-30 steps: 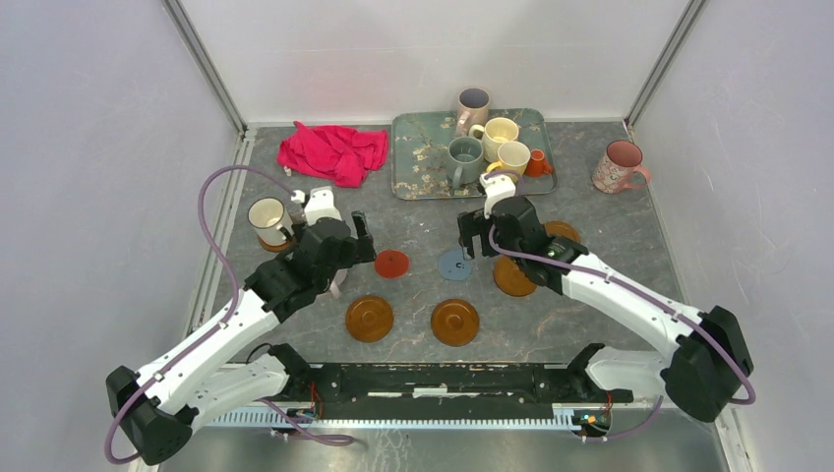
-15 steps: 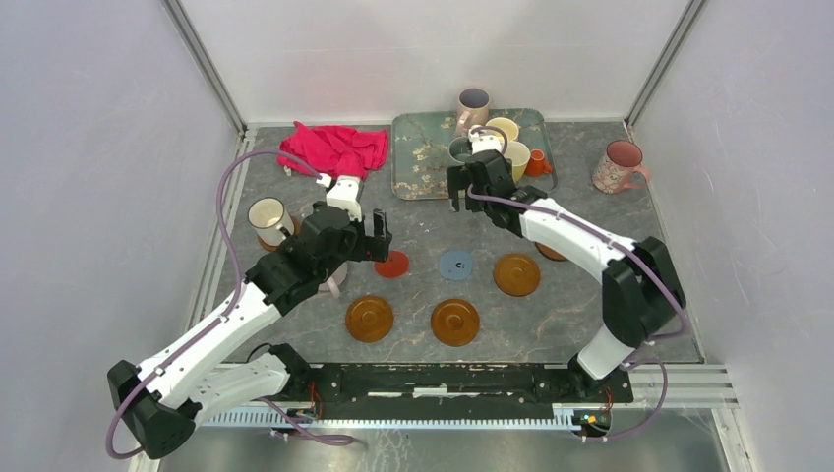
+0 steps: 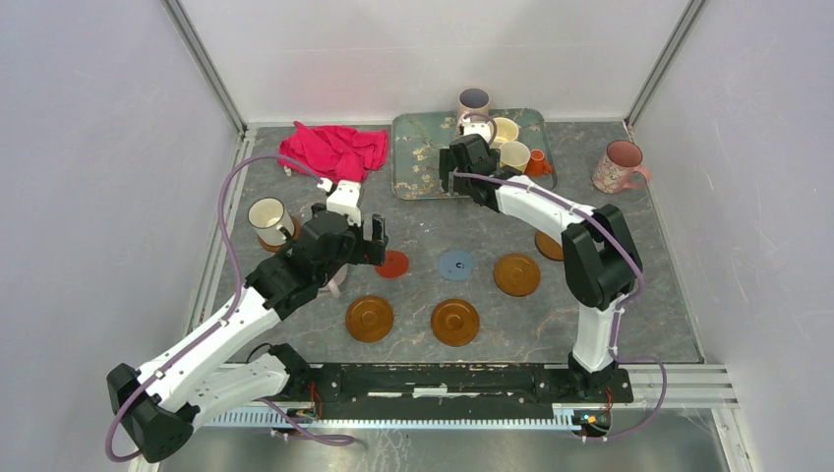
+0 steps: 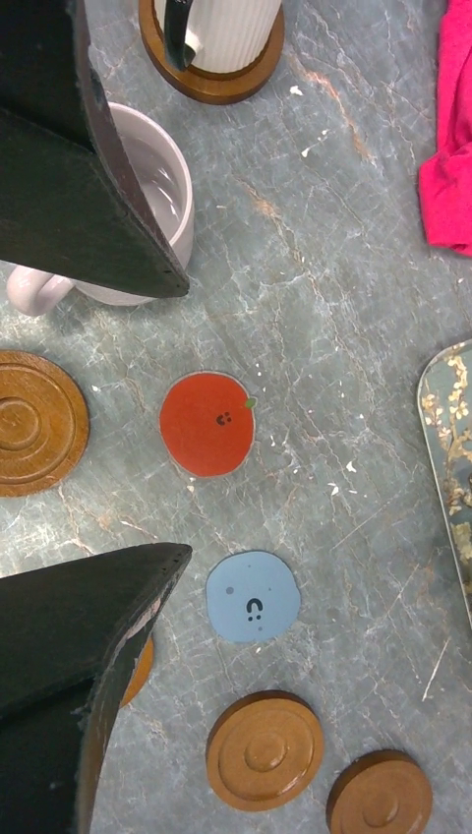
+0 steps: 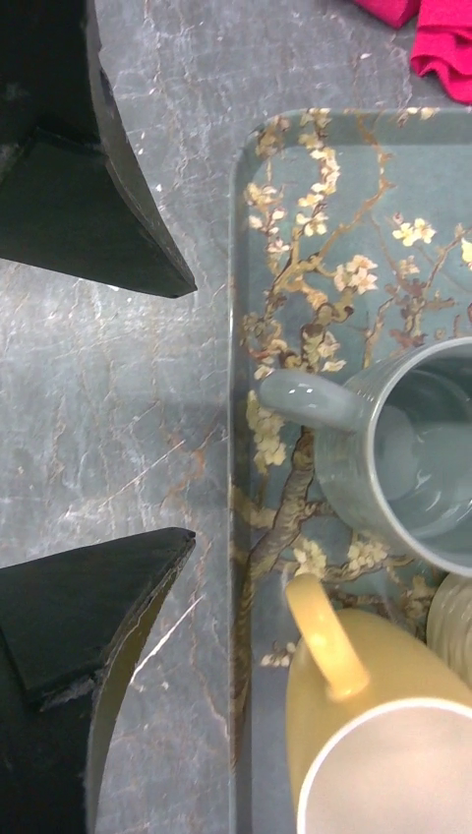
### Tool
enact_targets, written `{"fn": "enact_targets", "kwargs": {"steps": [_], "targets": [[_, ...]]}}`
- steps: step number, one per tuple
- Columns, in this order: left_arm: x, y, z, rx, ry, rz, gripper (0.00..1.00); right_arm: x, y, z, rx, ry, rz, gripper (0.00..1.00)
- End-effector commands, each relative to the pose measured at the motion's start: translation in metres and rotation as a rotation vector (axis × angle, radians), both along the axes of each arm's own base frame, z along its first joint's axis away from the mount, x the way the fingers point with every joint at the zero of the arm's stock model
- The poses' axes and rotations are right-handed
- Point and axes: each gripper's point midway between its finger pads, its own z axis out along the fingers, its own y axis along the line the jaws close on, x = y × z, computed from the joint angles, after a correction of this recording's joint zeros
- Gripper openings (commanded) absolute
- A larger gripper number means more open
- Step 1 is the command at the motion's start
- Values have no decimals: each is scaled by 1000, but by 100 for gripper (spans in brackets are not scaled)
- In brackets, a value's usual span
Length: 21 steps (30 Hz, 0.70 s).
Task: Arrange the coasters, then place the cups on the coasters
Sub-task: Pick up the cup from the tray.
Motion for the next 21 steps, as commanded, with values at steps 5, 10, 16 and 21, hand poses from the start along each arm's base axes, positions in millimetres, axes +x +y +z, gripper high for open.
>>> {"fn": "enact_targets", "kwargs": {"steps": [5, 10, 16, 21], "targets": [[6, 8, 11, 27, -77, 15, 100, 32, 20, 9, 80, -61, -53, 91], [7, 9, 9, 33, -73, 19, 100, 49, 25, 3, 78, -70, -82, 87], [7, 9, 7, 35, -69, 21, 100, 66, 22, -5, 61, -82, -139, 80], [7, 9, 4, 46, -59, 22, 100, 68, 15, -16, 40, -73, -178, 74]]}}
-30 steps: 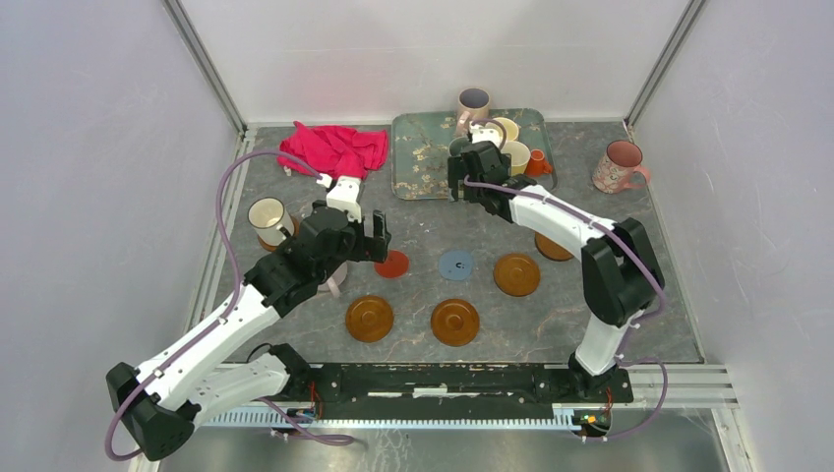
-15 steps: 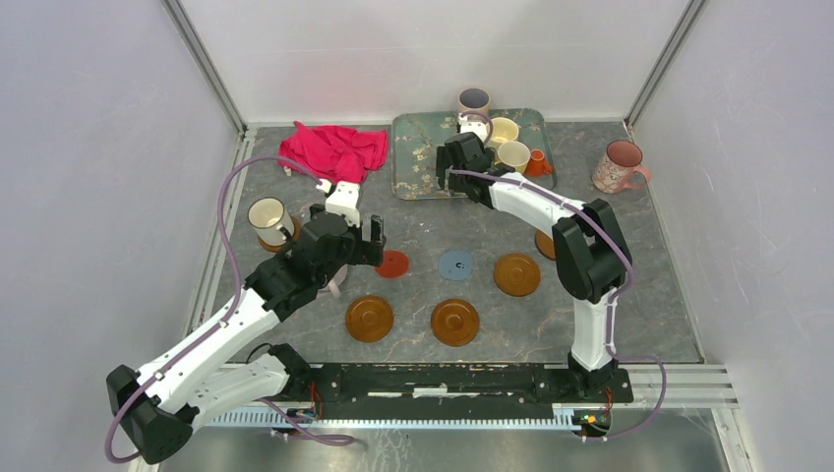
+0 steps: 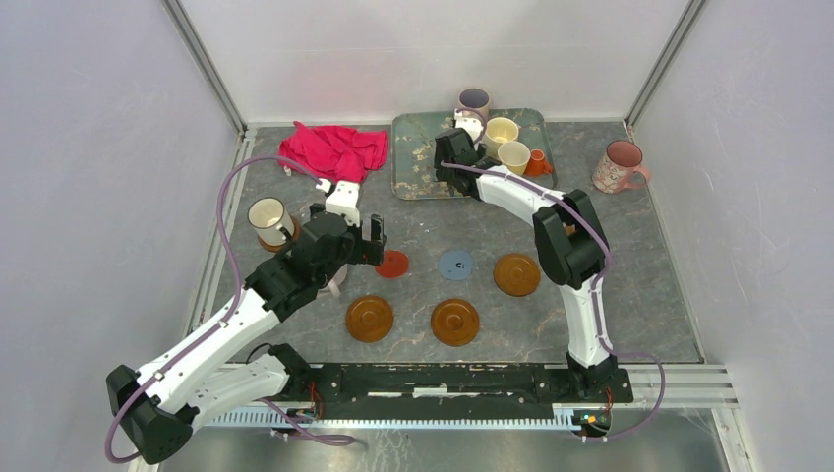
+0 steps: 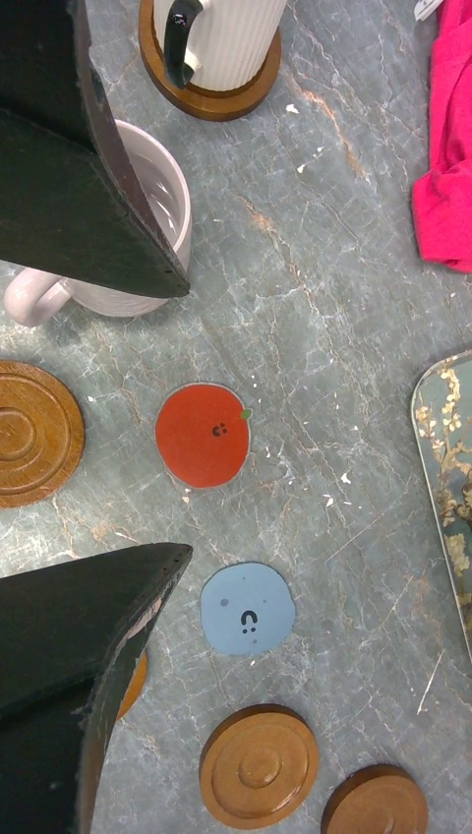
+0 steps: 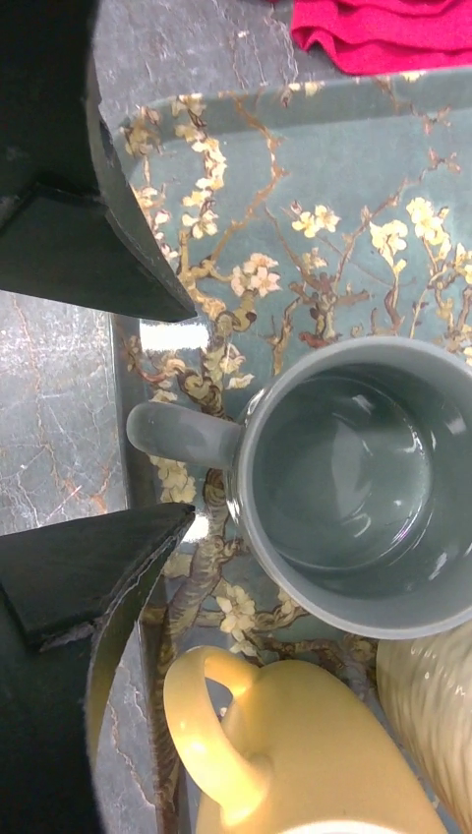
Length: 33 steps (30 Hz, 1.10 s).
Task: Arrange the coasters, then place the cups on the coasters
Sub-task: Pick up the cup from the tray.
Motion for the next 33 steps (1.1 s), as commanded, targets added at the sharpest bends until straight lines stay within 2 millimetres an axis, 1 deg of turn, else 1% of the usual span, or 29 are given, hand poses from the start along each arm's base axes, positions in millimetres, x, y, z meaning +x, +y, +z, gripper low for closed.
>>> {"fn": "enact_targets", "kwargs": {"steps": [1, 9, 13, 16, 20, 21, 26, 31, 32, 33], "targets": [[6, 4, 5, 28, -41, 8, 100, 15, -7, 8, 1, -48, -74, 74], [6, 3, 3, 30, -31, 5, 100, 21, -13, -11, -40, -21, -75, 69], [7, 2, 1, 33, -26, 3, 100, 23, -10, -20, -49, -1, -49, 66], [7, 1, 0, 35, -21, 1, 100, 26, -8, -21, -62, -6, -28, 61], [7, 2, -2, 36, -17, 4, 100, 29, -4, -18, -76, -9, 19, 49], [7, 1, -2, 37, -16, 5, 100, 29, -1, -17, -75, -8, 35, 45], [8, 2, -3, 46, -13, 12, 100, 25, 8, -12, -64, 4, 114, 28], [9, 4, -5, 55, -9, 21, 100, 19, 19, 0, -46, 8, 207, 9], [9, 4, -5, 54, -11, 24, 100, 17, 22, 2, -42, 11, 228, 2], [9, 5, -5, 54, -11, 29, 100, 15, 24, 4, -36, 12, 246, 0]]}}
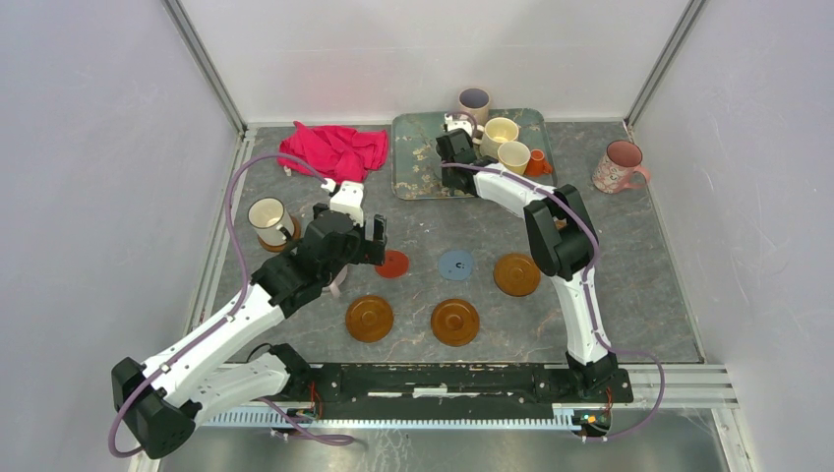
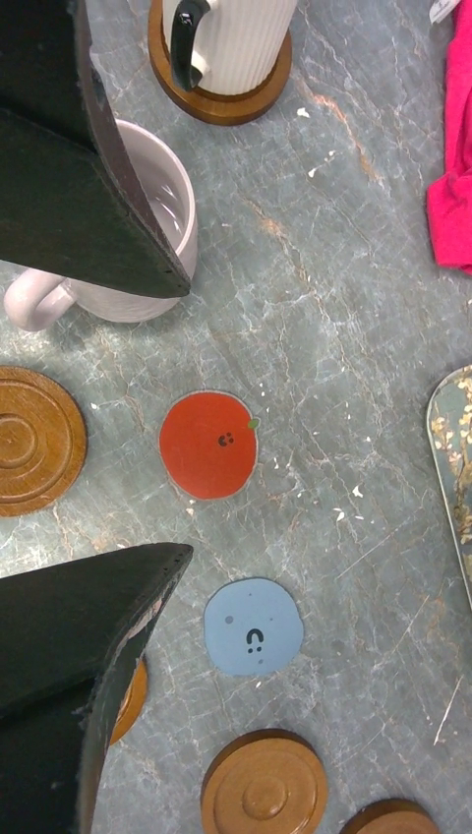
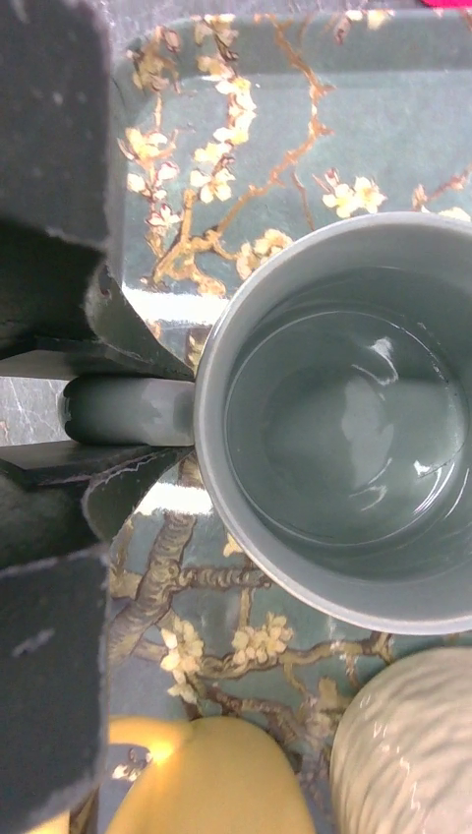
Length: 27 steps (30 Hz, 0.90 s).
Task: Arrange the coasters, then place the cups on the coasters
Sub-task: Pick up the cup from the tray.
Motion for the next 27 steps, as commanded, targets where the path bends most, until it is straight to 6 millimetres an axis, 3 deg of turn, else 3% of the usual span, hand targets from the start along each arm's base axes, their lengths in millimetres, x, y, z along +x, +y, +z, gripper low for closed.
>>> {"fn": "enact_targets", "kwargs": {"steps": [1, 9, 20, 27], "targets": [[7, 7, 6, 26, -37, 31, 100, 0, 23, 43, 54, -51, 137, 0], [7, 10, 11, -48, -29, 109, 100, -29, 44, 78, 98, -86, 279, 0], [10, 27, 34, -154, -99, 216, 100, -90, 57, 125, 105, -199, 375, 0], [12, 36, 48, -195, -148, 278, 100, -148, 66, 133, 142, -221, 470, 0]]}}
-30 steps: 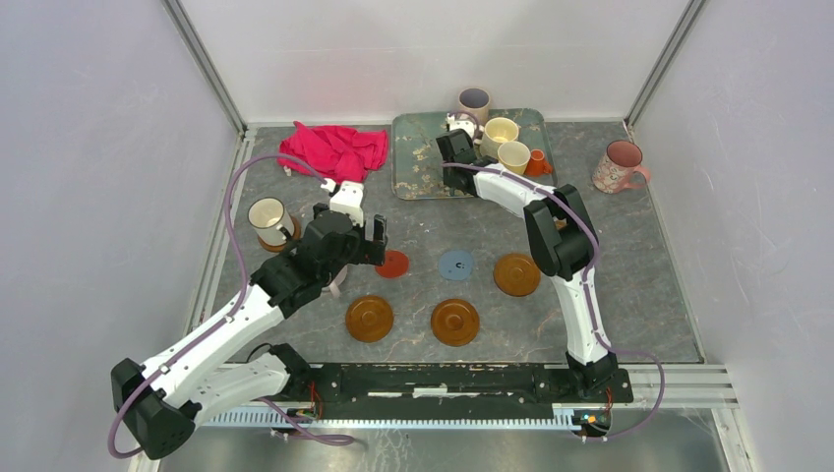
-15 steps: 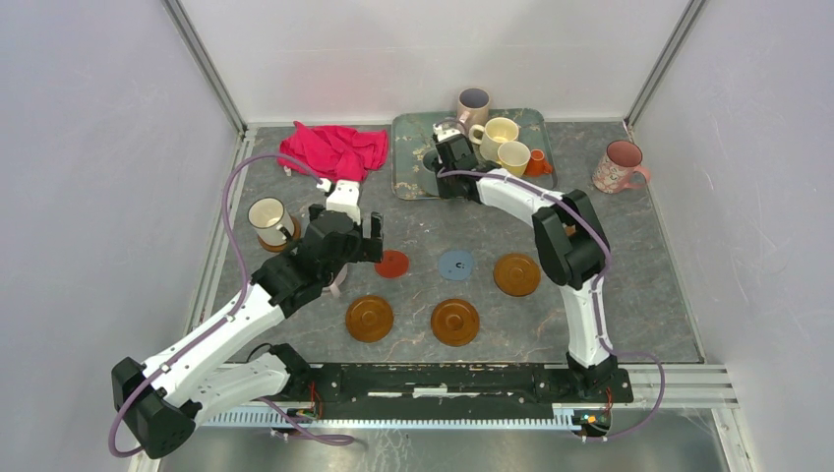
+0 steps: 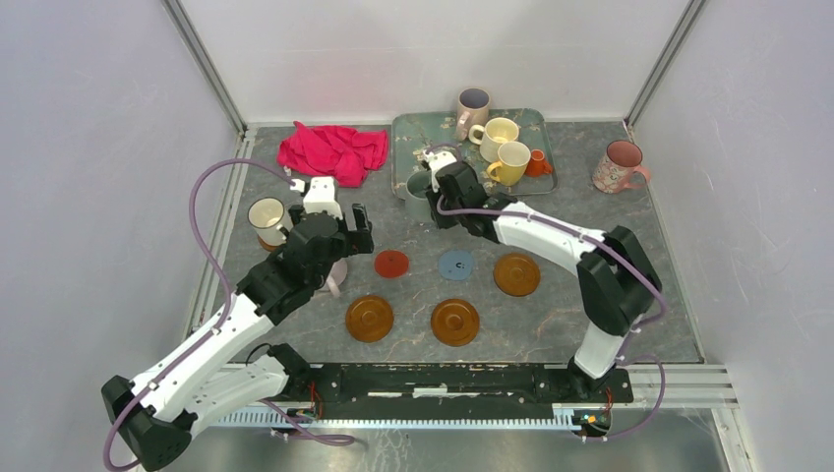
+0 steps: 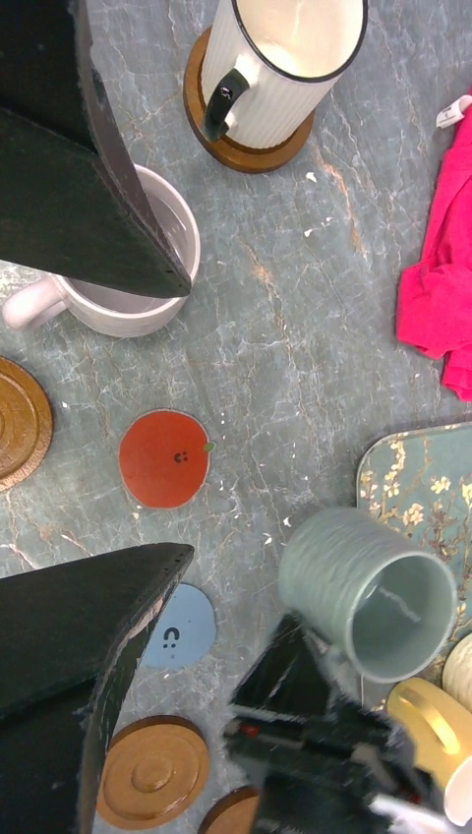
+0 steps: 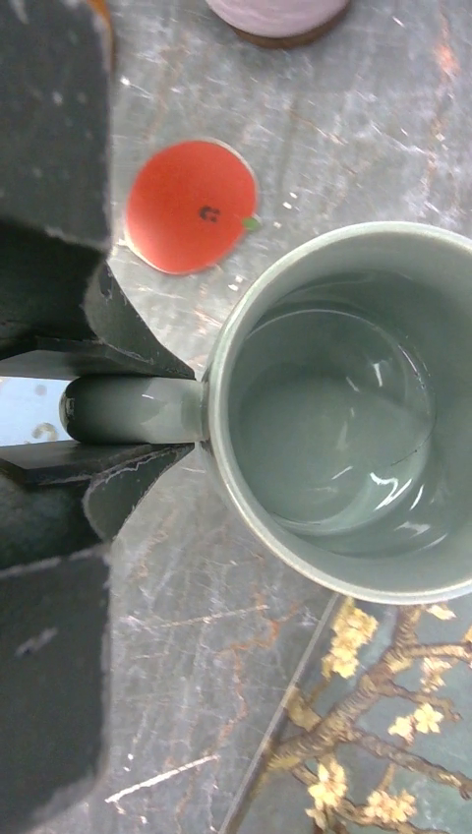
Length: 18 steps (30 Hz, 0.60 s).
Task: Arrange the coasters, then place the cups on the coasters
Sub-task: Place the cup on the coaster.
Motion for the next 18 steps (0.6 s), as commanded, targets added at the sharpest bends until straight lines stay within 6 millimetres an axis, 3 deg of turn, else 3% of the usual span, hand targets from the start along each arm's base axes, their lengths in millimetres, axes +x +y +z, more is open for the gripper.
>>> {"fn": "enact_targets", "kwargs": {"steps": [1, 8, 11, 18], "targets": [[7, 10, 23, -83, -79, 95, 100, -15, 22, 71, 154, -195, 64, 0], [7, 27, 29, -90, -122, 164, 100, -80, 29, 68, 182, -191, 183, 0], [7, 29, 29, -88, -125, 171, 100, -99, 36, 74, 202, -223, 229, 0], [8, 35, 28, -77, -130, 196, 100, -145, 62, 62, 214, -219, 358, 0]]}}
